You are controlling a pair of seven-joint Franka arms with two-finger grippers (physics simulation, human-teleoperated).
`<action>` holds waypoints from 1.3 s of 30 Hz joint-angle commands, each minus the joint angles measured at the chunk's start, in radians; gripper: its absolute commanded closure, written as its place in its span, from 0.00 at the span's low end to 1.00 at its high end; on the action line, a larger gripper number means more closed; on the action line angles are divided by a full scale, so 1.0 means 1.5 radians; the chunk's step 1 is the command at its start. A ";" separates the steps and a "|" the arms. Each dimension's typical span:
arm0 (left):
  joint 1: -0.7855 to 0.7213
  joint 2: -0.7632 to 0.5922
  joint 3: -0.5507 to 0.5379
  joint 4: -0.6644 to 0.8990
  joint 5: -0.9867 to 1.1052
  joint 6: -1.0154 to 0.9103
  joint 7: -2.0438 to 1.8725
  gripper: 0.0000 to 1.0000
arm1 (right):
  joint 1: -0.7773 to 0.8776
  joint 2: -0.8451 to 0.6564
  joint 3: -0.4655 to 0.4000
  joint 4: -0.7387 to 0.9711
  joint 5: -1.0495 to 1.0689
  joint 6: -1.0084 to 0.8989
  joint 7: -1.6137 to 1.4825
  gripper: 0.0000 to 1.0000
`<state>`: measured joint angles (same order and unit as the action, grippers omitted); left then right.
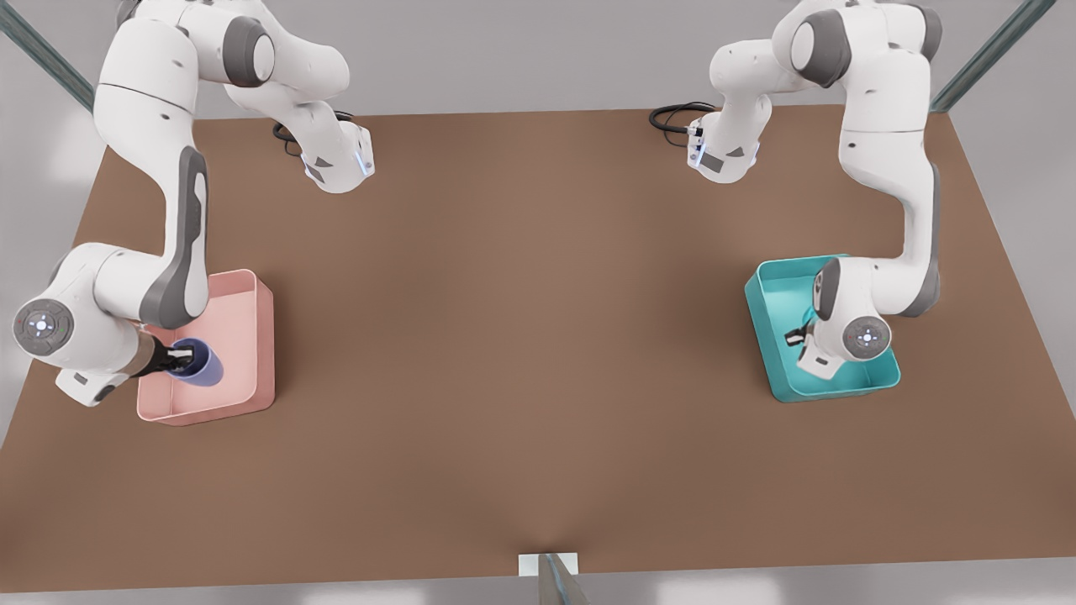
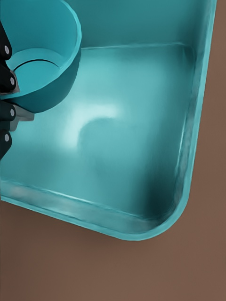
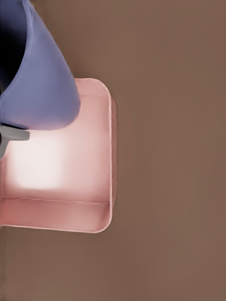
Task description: Put the bowls and cups in different boxes
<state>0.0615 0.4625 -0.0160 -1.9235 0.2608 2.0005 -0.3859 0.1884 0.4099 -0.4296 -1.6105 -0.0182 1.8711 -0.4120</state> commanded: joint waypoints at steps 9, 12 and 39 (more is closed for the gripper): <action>0.015 0.011 0.007 -0.021 0.000 0.125 -0.009 0.00 | -0.035 0.115 0.002 0.001 0.003 0.052 -0.304 0.79; 0.017 -0.040 0.007 -0.016 0.000 0.060 -0.008 0.00 | -0.053 0.128 0.003 -0.004 0.006 0.059 -0.304 0.79; 0.012 -0.065 -0.145 0.414 -0.125 -0.482 0.172 0.00 | 0.134 0.045 0.005 0.176 0.076 -0.270 0.204 0.00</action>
<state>0.0797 0.3662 -0.2332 -1.3023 0.0733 1.3018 -0.1985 0.3483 0.4804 -0.4229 -1.3596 0.0958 1.6924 -0.7483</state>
